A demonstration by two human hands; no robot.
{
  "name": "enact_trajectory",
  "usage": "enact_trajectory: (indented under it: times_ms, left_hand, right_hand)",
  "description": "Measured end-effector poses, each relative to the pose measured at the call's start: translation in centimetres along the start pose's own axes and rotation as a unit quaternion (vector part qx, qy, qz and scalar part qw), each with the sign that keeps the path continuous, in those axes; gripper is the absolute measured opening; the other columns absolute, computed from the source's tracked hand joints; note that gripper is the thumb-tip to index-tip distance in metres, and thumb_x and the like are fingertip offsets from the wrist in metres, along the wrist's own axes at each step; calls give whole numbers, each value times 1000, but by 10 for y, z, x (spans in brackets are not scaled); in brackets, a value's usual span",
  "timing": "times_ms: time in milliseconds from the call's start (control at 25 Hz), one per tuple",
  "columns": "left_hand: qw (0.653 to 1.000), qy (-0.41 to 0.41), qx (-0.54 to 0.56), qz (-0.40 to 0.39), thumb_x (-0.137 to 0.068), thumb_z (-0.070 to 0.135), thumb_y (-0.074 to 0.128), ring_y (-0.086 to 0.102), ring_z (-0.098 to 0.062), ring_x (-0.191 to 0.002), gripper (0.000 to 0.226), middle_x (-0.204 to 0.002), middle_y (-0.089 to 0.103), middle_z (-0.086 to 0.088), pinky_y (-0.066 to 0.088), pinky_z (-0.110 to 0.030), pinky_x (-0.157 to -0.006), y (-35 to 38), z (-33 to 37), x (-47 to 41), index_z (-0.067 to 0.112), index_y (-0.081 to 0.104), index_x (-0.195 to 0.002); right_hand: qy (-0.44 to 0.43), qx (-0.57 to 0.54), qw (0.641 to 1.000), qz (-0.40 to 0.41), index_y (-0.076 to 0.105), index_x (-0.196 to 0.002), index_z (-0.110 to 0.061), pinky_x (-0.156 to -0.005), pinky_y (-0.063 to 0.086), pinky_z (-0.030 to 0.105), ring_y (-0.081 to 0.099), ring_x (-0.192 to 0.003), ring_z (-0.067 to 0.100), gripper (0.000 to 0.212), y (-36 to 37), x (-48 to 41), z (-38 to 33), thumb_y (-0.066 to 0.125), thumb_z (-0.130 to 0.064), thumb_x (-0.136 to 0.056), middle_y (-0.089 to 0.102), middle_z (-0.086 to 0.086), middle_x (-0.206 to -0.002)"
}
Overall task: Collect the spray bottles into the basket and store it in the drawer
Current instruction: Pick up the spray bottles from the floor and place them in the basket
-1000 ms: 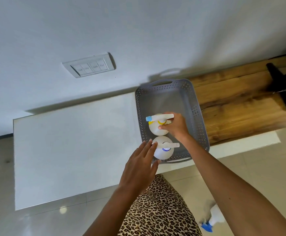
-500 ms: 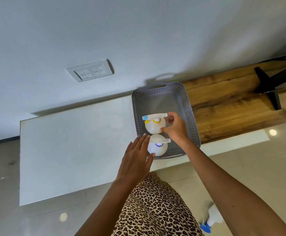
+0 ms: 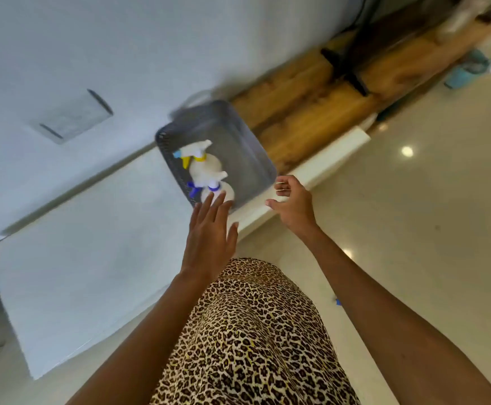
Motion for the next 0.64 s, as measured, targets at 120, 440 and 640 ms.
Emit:
enact_trajectory:
  times_ms: [120,440,640]
  left_hand:
    - [997,50,-7,-56,-87,17,53,26,-26,-140,42,-146,39,-11,15,-44,-116,36,32,22,10,47,-128]
    - [969,153,-19,-191,-87,14,54,27,-28,-139,36,-146,39,-12,19,-50,-116,153,118,68,10,51,-123]
    - [969,102,9,-224,-85,10,57,37,-31,-133,34,-140,45,-16,31,-53,-108,255,137,86,8,54,-119]
  right_hand:
    - [44,-33,997,45,56,-110,-7,-82,47,25,54,-91,15,43,-39,44,52,74,-2,-72,60,8,-102]
    - [170,-23,978,117,61,-108,-3,-82,45,22,62,-97,27,33,-132,137,235,67,1,-76,67,15,-104]
    - [181,59,978,85,61,-110,-7,-78,39,16,59,-92,16,31,-161,165,362,64,-1,-79,67,11,-109]
Point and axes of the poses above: each hand's wrist, its own x-axis away from the middle knuckle, its own y-axis out of the palm, z = x × y, the point moved 4 cm from there along -x, towards the middle knuckle
